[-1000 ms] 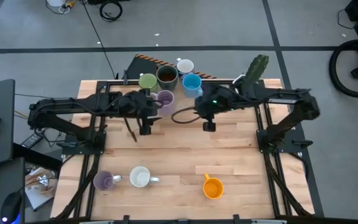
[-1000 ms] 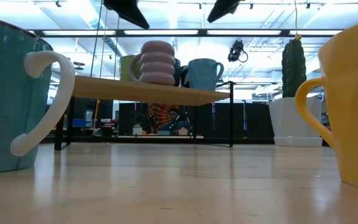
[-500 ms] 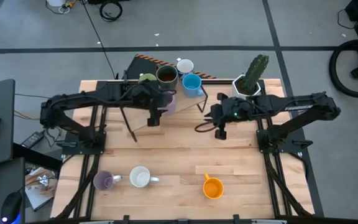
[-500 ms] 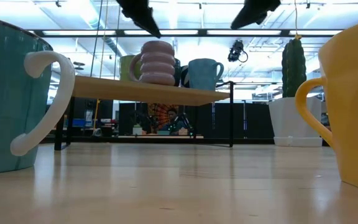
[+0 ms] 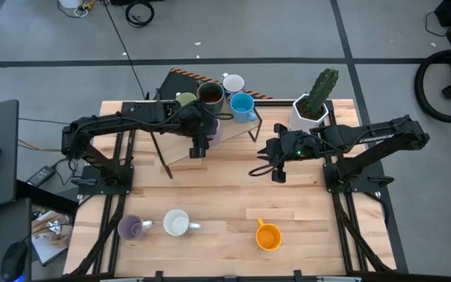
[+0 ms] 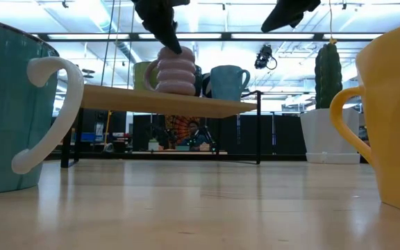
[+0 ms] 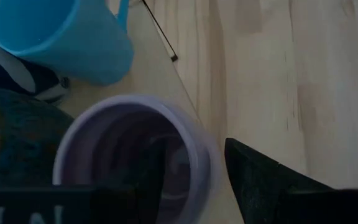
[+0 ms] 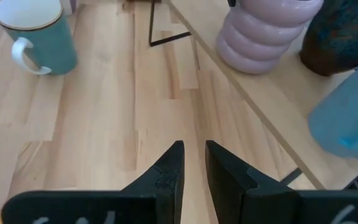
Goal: Place coffee mugs
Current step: Put the purple mug on the shelf
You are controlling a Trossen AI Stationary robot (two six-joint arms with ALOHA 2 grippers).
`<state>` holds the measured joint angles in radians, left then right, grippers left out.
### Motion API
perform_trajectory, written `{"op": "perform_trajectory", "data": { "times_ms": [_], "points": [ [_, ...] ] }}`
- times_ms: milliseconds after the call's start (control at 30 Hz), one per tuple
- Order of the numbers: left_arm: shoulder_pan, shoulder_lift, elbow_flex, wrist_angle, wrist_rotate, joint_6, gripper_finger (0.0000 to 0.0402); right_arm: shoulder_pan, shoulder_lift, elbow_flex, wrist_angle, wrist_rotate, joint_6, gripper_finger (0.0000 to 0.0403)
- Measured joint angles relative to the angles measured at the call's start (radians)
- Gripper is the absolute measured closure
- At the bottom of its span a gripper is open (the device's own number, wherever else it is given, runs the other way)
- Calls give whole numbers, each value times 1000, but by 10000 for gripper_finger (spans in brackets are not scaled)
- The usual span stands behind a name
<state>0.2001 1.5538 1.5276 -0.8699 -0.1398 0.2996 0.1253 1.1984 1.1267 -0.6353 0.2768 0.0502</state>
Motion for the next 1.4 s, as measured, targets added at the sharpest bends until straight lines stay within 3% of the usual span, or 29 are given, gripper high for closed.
{"op": "perform_trajectory", "data": {
  "times_ms": [267,600,1100,1400],
  "points": [
    [0,-1,0,1,0,-3,291,0,0,0,11,0,0,332],
    [-2,-1,0,1,4,-84,335,0,0,0,13,0,-3,332],
    [-2,-1,0,3,0,-236,347,0,1,0,14,0,-7,332],
    [-3,-2,88,-67,15,-279,347,0,1,1,14,-3,-8,332]
  ]
}}
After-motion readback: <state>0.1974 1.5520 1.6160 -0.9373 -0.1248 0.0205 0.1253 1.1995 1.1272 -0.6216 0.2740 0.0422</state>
